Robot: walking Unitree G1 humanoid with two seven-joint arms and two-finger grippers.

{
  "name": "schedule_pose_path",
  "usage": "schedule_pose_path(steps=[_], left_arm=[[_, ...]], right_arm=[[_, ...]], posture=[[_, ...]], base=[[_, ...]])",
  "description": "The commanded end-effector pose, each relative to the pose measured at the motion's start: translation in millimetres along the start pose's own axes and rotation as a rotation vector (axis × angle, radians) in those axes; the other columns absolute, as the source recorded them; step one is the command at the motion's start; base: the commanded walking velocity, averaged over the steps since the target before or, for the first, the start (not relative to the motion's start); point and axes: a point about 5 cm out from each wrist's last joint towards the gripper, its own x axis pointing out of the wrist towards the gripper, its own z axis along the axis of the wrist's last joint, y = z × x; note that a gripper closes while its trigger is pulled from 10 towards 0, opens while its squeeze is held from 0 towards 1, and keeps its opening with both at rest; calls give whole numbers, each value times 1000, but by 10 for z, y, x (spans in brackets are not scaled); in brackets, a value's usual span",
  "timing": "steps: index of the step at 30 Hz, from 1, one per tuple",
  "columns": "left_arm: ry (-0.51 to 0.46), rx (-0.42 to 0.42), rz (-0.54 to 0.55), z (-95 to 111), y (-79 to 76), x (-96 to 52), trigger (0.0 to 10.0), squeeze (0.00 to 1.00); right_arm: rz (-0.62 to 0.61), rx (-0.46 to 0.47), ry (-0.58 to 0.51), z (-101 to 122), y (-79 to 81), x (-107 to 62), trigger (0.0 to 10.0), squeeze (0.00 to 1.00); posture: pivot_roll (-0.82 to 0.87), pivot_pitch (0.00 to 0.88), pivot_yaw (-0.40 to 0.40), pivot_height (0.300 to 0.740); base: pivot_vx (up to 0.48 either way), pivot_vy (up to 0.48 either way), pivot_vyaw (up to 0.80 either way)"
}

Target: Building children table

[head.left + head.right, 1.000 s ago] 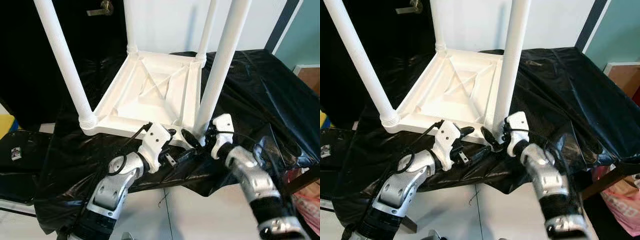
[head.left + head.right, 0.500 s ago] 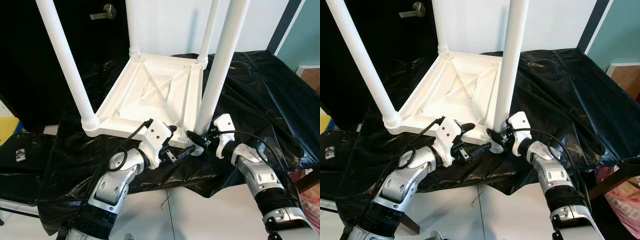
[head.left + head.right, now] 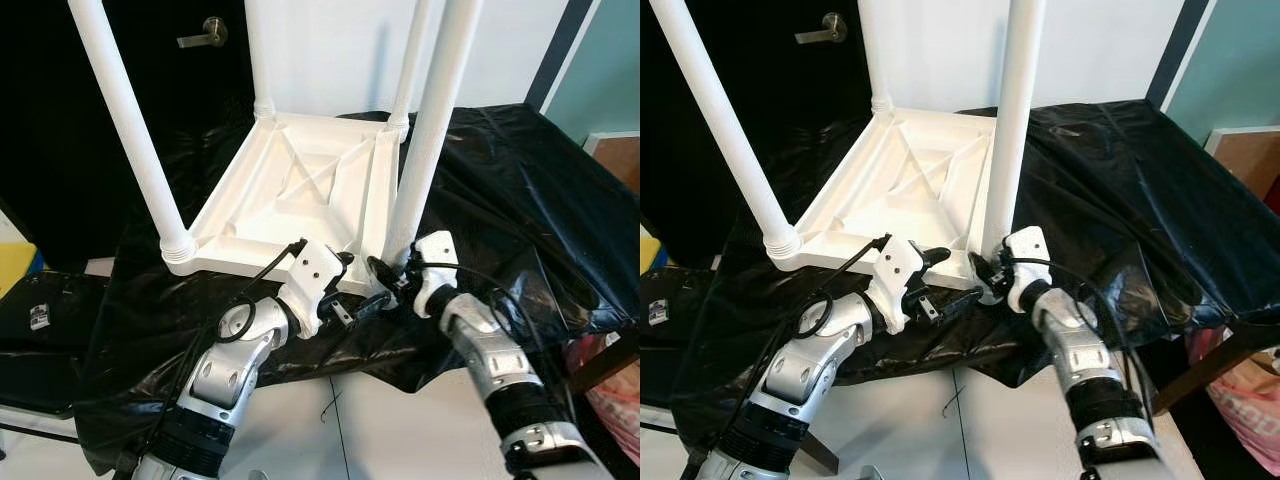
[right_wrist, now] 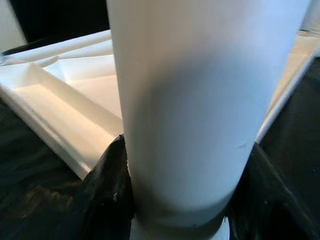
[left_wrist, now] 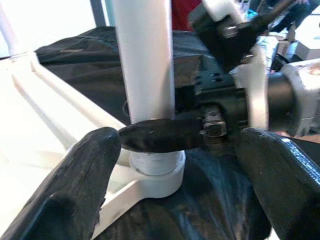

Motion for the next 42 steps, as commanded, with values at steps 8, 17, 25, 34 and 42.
schedule_pose_path(steps=[8, 17, 25, 34, 42], left_arm=[[7, -1, -5, -31, -21, -22, 10000, 0], [16, -12, -3, -57, -44, -47, 10000, 0], [21, -10, -10, -65, -51, -50, 10000, 0], [17, -14, -26, -56, -96, -8, 10000, 0], [17, -18, -36, -58, -118, -11, 10000, 0]], right_arm=[[-370, 118, 83, -221, 94, -33, 10000, 0], [-423, 178, 52, -187, 180, -42, 10000, 0], [-386, 142, 49, -164, 218, -30, 10000, 0], [-258, 52, -32, -52, 85, -66, 10000, 1000], [-31, 4, -55, -21, -44, -173, 10000, 1000]], posture=[[-13, 0, -10, 740], [-7, 0, -6, 740], [-9, 0, -6, 740], [-22, 0, -9, 740], [-26, 0, -5, 740]], base=[[0, 0, 0], [0, 0, 0], [0, 0, 0], [0, 0, 0], [0, 0, 0]])
